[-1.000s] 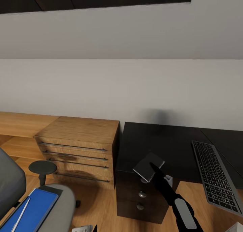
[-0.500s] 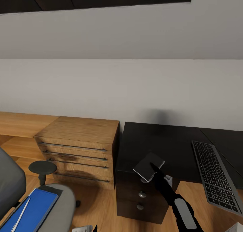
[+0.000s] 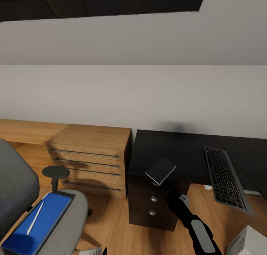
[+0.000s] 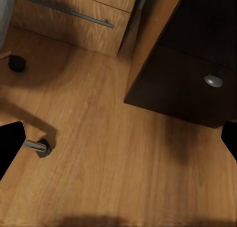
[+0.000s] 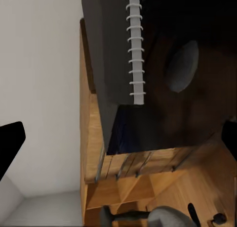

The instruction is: In the bedroom, organize the workspace by keeping the computer under the desk, ensuring the monitor is on the desk, placing the keyboard on the desk next to the monitor, placing the mouse on the desk next to the keyboard, moving the folder from the swivel chair onto the desk next to the mouse, stacking the notebook on top of the folder with the pen on top of the notebook, and positioning the swivel chair next to the desk.

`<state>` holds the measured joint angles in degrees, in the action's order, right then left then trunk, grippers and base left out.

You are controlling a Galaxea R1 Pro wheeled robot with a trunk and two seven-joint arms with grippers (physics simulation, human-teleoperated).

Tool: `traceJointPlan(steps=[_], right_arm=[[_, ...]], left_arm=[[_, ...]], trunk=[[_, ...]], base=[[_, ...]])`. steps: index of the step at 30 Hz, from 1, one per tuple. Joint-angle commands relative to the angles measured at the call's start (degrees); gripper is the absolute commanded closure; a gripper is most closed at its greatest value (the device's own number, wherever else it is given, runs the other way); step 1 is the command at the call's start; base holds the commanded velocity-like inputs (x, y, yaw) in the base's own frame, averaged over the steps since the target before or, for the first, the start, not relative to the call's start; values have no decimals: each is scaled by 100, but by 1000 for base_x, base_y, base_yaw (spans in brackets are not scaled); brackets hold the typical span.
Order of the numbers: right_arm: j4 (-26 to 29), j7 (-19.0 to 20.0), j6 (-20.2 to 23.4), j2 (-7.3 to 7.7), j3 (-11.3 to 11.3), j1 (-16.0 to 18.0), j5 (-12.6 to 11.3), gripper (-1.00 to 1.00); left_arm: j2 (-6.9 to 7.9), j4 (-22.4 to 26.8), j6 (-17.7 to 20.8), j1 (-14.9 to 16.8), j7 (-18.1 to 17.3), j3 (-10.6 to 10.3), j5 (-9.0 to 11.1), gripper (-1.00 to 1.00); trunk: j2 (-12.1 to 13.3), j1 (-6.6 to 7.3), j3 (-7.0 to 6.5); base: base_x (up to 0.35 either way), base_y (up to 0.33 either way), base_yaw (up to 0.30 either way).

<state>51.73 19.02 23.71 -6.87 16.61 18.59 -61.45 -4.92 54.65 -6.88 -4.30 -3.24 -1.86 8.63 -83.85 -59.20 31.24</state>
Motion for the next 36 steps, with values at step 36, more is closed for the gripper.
traceJointPlan(steps=[36], right_arm=[[-106, -335, -239, -7, 40, 4, 654, -100]], left_arm=[[-3, 31, 455, -1, 13, 328, 59, -100]], trunk=[[-3, 4, 4]], base=[[-277, -123, 0]])
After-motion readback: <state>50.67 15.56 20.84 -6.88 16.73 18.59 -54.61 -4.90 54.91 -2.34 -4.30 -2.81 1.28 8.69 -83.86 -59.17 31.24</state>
